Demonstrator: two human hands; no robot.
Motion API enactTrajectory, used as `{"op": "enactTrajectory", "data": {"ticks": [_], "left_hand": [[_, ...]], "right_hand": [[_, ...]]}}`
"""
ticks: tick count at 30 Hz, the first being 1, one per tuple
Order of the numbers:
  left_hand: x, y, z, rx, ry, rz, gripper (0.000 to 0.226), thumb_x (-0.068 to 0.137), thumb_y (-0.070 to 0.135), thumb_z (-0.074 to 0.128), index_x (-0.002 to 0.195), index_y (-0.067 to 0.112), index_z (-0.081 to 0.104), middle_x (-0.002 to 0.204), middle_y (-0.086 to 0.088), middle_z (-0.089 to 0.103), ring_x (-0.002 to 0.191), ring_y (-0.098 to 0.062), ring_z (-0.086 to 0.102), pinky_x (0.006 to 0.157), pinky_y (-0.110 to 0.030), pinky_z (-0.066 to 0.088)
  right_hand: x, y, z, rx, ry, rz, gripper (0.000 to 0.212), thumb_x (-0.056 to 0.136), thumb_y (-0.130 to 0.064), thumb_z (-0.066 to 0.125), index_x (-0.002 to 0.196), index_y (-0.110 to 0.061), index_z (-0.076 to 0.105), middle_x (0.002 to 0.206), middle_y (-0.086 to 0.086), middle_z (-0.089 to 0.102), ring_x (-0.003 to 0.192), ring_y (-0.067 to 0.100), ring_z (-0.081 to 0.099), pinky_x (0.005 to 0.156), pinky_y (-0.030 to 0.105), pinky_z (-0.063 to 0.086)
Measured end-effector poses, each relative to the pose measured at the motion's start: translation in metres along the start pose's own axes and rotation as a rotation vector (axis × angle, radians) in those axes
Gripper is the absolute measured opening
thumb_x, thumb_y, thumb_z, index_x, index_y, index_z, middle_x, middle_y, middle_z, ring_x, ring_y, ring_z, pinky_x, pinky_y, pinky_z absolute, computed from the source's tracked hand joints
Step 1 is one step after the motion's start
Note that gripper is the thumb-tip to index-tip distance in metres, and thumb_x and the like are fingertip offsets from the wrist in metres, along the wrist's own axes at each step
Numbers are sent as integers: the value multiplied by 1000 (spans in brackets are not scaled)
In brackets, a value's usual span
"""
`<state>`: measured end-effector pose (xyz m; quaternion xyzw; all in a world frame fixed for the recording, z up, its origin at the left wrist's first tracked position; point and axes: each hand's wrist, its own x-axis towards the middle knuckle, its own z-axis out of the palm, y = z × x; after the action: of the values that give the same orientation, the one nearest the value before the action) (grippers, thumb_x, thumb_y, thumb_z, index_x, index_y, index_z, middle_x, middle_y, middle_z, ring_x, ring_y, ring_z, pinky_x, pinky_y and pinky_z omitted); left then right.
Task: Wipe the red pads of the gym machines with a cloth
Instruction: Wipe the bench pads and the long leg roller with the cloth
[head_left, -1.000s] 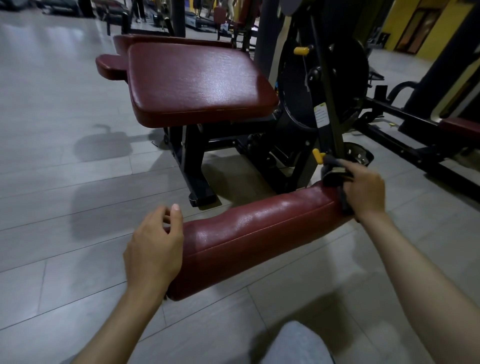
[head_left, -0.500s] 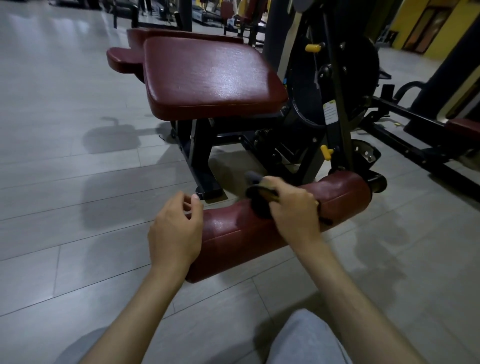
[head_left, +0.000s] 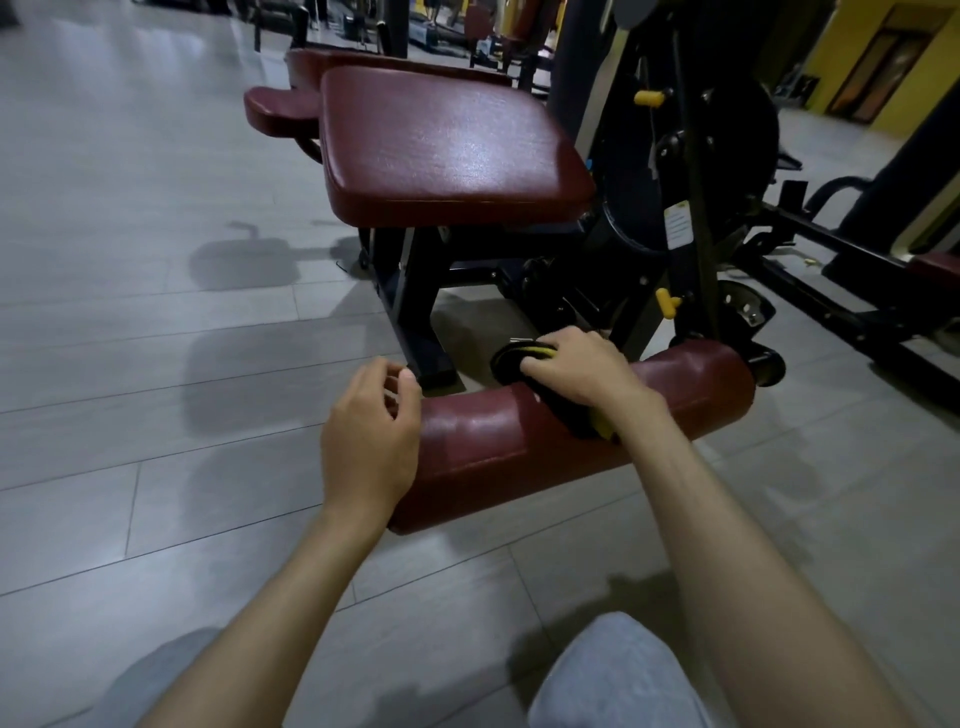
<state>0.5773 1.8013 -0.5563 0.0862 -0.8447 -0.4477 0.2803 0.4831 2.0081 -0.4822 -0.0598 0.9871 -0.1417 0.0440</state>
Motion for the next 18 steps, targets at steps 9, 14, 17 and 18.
{"op": "enactTrajectory", "data": {"ticks": [9, 14, 17, 18], "left_hand": [[-3, -18, 8, -220, 35, -107, 31, 106, 37, 38, 95, 22, 63, 92, 12, 64, 90, 0, 58, 75, -23, 46], [-3, -18, 7, -169, 35, -33, 29, 104, 37, 38, 95, 21, 60, 91, 12, 60, 89, 2, 56, 71, -13, 41], [-5, -15, 7, -174, 43, -26, 27, 104, 38, 37, 97, 21, 58, 90, 12, 58, 88, 2, 54, 69, -10, 38], [-6, -14, 7, -185, 50, -34, 27, 105, 40, 37, 100, 22, 57, 91, 12, 57, 88, 2, 54, 69, -13, 39]], "right_hand": [[-81, 67, 74, 230, 573, -387, 55, 90, -23, 65, 145, -23, 55, 149, -8, 52, 142, 14, 47, 126, 58, 17], [-37, 62, 47, 220, 555, -148, 44, 89, -33, 54, 131, -28, 65, 134, 1, 67, 135, 22, 55, 121, 66, 18], [-26, 35, 42, 286, 498, 12, 29, 88, -35, 56, 116, -36, 64, 104, 0, 72, 110, 34, 64, 96, 58, 52], [-29, 23, 44, 232, 498, 19, 31, 88, -30, 58, 118, -33, 65, 101, 3, 72, 105, 36, 66, 89, 52, 56]]}}
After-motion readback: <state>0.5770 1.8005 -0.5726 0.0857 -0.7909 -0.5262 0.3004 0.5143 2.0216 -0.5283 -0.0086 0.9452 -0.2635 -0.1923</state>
